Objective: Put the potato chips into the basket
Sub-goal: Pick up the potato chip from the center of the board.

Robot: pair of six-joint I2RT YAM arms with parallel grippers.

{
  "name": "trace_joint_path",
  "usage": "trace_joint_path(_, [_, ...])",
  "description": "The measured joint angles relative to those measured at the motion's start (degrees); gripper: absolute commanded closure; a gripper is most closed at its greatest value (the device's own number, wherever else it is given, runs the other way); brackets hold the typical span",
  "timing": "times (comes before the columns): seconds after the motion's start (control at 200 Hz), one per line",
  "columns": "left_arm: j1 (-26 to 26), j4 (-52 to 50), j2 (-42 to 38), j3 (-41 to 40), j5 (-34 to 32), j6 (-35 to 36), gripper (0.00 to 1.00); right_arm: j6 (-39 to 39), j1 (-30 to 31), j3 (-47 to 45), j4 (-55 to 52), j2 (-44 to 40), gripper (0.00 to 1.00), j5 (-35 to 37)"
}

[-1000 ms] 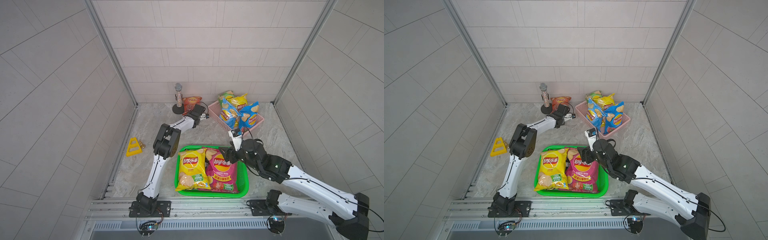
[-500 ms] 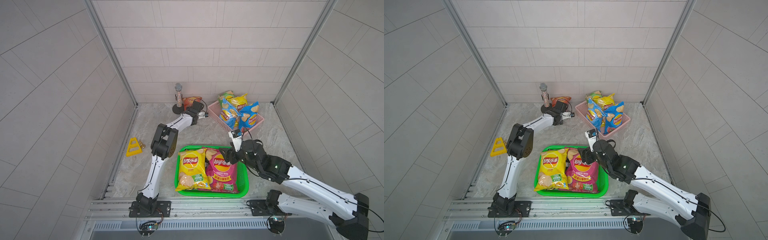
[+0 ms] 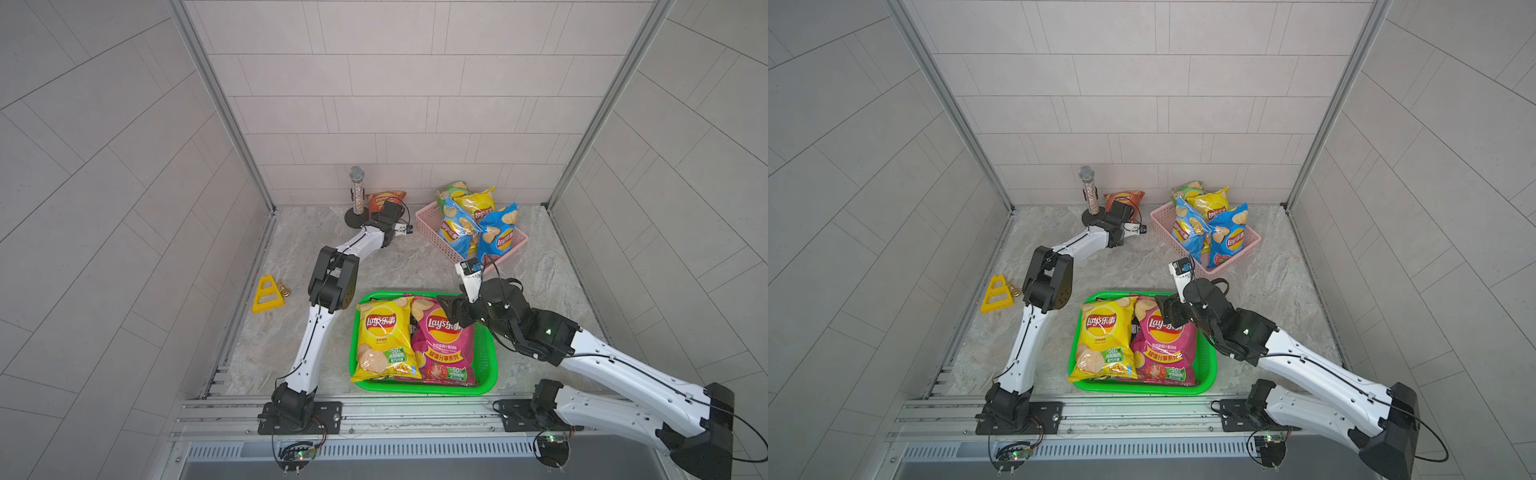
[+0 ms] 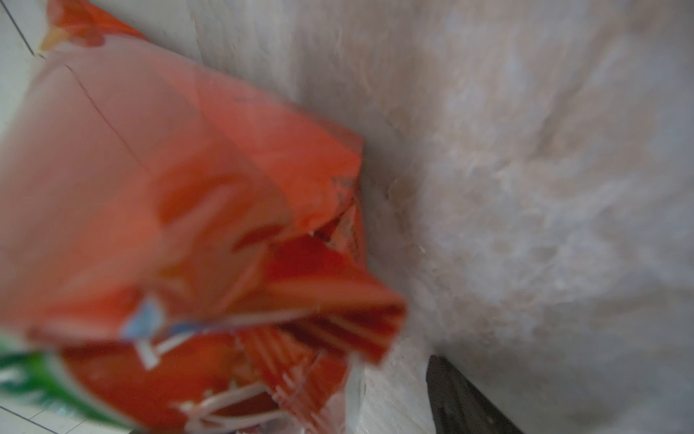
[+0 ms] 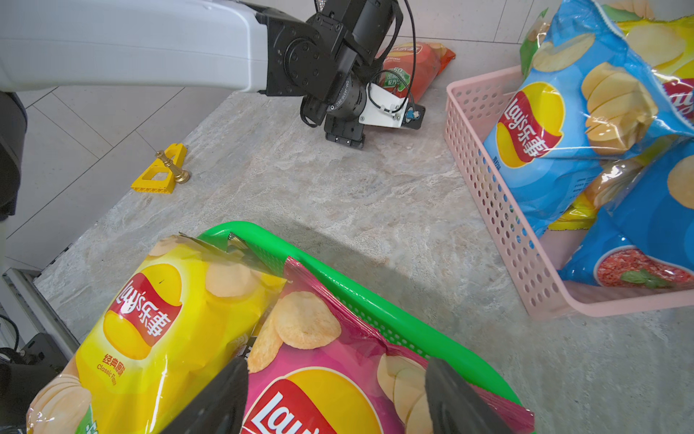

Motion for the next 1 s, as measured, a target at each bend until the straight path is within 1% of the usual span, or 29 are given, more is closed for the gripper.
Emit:
trace_joint_path(0.07, [-0.04,-0.09,0.0,0.22,0.07,0.26,0.42,0.0,0.0,0.0,0.0,0.0,0.22,-0.02])
trace_joint_path(0.11, [-0.22,-0.09,0.0,0.26,0.33,0.26,0.53,0.0,0.0,0.0,0.0,0.0,0.22,-0.04])
trace_joint_path(0.165, [-0.22,0.0,0.0,0.28,0.5,0.0,0.72,0.02,0.0,0.0,0.02,0.0,0.22,-0.07])
trace_joint_path(0.2, [-0.22,0.13,0.0,0.28,0.59,-0.17,0.81,0.0,0.0,0.0,0.02,0.0,0.22,-0.11])
trace_joint_path(0.275, [-0.33,0.57,-0.02,0.28,0.79,-0.04,0.94,0.0,0.0,0.0,0.02,0.0,0.22,-0.13])
trace_joint_path(0.29, [-0.35,0.72,-0.02,0.28,0.66,-0.85,0.96,0.02,0.0,0.0,0.02,0.0,0.22,-0.13])
trace_joint_path(0.335, [-0.39,0.61,-0.04,0.28,0.74,-0.33,1.0,0.0,0.0,0.0,0.02,0.0,0.22,-0.17])
trace_joint_path(0.58, [-0.39,0.35,-1.38,-1.01,0.68,-1.51,1.0,0.02,0.0,0.0,0.02,-0.02,0.22,-0.74])
trace_joint_path(0.766, [-1.38,-1.44,-7.1,-4.85,1.55,-2.05,1.0,0.02,0.0,0.0,0.02,-0.39,0.22,-0.74])
trace_joint_path(1.001, [-4.57,-6.08,-15.34,-5.6,1.95,-3.85,1.0,0.02,0.0,0.24,-0.02,-2.34,0.22,0.02])
